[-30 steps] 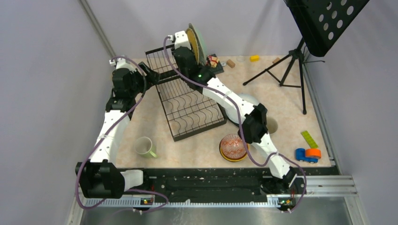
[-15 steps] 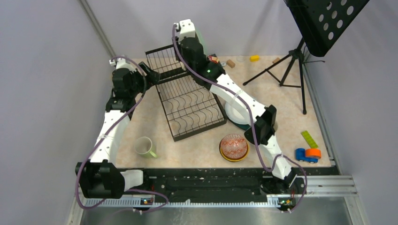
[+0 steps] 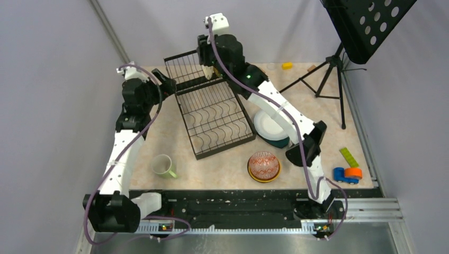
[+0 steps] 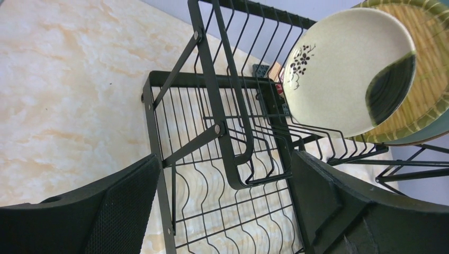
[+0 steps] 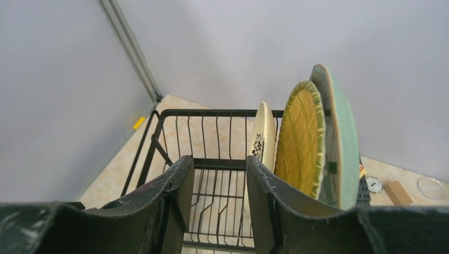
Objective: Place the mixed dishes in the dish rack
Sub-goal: Insert the plate into the dish rack, then pick up the plate at the center of the board.
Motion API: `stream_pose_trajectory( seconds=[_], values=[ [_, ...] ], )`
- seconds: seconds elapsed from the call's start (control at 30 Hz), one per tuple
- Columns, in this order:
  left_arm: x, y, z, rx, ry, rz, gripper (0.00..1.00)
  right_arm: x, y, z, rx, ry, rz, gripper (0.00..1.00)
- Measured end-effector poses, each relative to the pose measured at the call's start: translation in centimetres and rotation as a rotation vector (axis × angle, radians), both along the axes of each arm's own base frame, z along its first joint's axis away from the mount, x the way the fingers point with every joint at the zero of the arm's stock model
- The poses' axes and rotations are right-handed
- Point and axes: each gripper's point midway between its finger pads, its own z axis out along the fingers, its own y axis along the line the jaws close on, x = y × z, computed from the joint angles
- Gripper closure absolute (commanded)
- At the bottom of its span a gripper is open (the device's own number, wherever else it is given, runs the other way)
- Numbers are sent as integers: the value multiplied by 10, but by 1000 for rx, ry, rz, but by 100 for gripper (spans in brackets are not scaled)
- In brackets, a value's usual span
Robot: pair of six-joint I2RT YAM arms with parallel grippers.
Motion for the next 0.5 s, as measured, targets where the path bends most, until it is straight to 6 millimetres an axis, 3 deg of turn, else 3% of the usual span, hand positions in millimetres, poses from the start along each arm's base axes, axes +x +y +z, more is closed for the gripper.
stream_pose_trajectory(
  seconds=[0.27,0.5],
  values=[
    [-11,3,20,26,-55,4,1,-30,-30,43,64,-23,50,57],
    [-15,-15,40,57,-104,-120,1,-53,-66,41,91,-20,43,57]
  ],
)
